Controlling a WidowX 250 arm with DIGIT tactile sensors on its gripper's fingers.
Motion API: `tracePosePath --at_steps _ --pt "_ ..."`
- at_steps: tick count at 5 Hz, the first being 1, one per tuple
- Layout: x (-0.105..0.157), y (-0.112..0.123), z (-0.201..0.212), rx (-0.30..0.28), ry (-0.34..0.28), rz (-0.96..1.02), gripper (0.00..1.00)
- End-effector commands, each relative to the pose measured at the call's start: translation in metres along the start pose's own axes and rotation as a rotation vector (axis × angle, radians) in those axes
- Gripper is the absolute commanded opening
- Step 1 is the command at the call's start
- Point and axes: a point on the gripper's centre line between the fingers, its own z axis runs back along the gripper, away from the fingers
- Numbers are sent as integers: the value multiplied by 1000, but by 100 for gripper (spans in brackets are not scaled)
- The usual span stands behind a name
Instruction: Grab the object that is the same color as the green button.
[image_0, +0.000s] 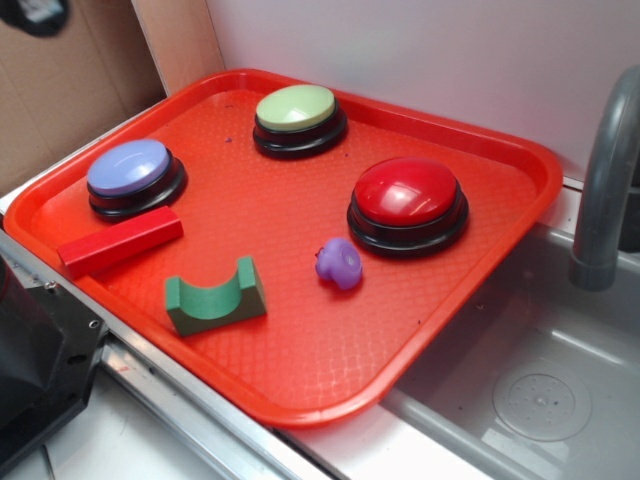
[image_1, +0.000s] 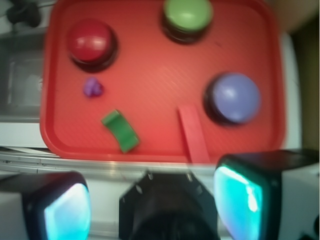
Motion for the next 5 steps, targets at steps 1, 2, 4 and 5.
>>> tracePosePath --at_steps 1,2,4,5 --pt "32 -27 -44 -5 -58 -244 100" --pt "26 -36 -76 -83 -48 -378 100" --pt "9 -44 -129 -90 2 -434 100" --pt "6 -46 -152 -78 59 -438 100"
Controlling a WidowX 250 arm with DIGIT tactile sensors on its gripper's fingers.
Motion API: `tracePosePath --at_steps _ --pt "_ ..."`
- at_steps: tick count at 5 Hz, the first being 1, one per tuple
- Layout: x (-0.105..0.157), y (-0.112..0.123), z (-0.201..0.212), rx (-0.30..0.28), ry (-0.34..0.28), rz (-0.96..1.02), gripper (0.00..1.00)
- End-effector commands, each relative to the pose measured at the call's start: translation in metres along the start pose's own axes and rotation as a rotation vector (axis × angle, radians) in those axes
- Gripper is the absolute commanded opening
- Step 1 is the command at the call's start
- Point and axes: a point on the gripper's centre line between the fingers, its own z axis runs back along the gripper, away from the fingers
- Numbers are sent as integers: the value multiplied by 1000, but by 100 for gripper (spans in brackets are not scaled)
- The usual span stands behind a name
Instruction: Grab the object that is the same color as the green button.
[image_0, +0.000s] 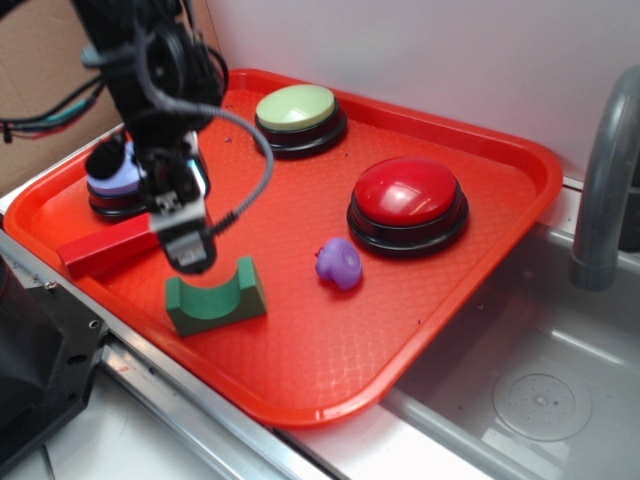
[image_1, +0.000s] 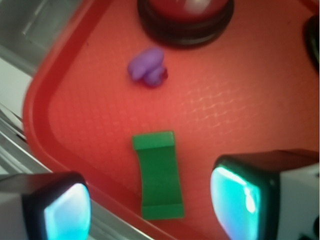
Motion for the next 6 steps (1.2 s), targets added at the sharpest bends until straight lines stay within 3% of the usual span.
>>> tracePosePath --at_steps 1,3,4,5,6 --pt "4 -7 -36 42 100 -17 100" --pt "8 1 -61 45 132 8 100" --pt "8 6 -61 60 129 44 63" --pt "11 7 -61 77 139 58 0" --pt "12 8 -56 81 127 71 0"
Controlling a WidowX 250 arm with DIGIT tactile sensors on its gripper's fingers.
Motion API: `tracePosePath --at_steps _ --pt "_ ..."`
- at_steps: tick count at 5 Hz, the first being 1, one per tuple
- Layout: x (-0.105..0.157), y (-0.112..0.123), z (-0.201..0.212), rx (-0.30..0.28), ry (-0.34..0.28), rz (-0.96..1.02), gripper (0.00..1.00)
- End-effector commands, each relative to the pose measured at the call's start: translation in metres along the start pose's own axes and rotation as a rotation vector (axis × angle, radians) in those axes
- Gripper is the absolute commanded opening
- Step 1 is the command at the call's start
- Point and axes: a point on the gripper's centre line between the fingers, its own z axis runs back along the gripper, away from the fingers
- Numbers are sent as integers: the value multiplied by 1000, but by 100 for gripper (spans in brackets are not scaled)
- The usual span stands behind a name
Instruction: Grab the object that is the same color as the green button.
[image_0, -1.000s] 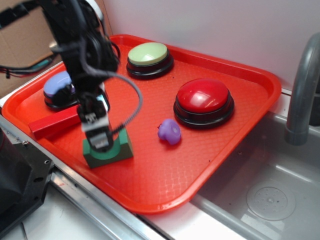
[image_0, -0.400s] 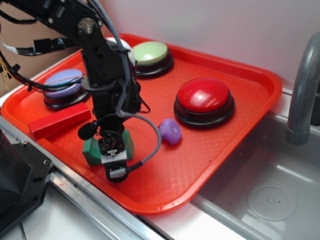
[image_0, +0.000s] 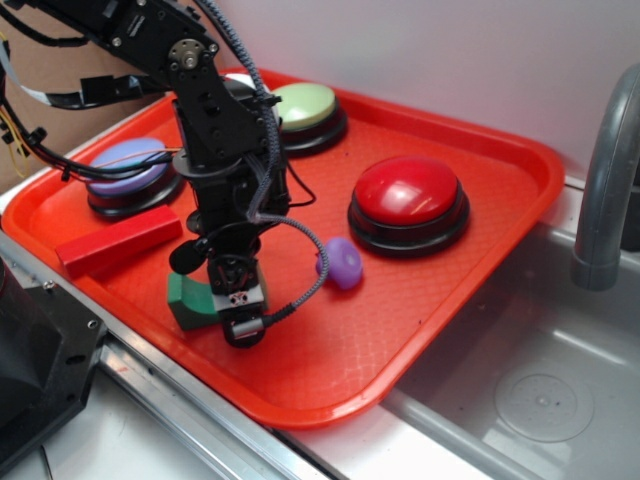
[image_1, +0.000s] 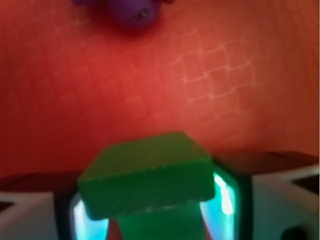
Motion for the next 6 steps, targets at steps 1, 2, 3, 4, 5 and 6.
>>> tracePosePath --at_steps 1,2,3,4,5,6 --pt "8 9 29 -8 -81 53 0" --pt "13 37 74 10 -103 154 0" --pt "15 62 113 21 -140 223 0" --pt "6 81 141 9 -209 286 0" --pt "-8 95 164 37 -244 347 0" --pt "-13 106 173 117 -261 327 0"
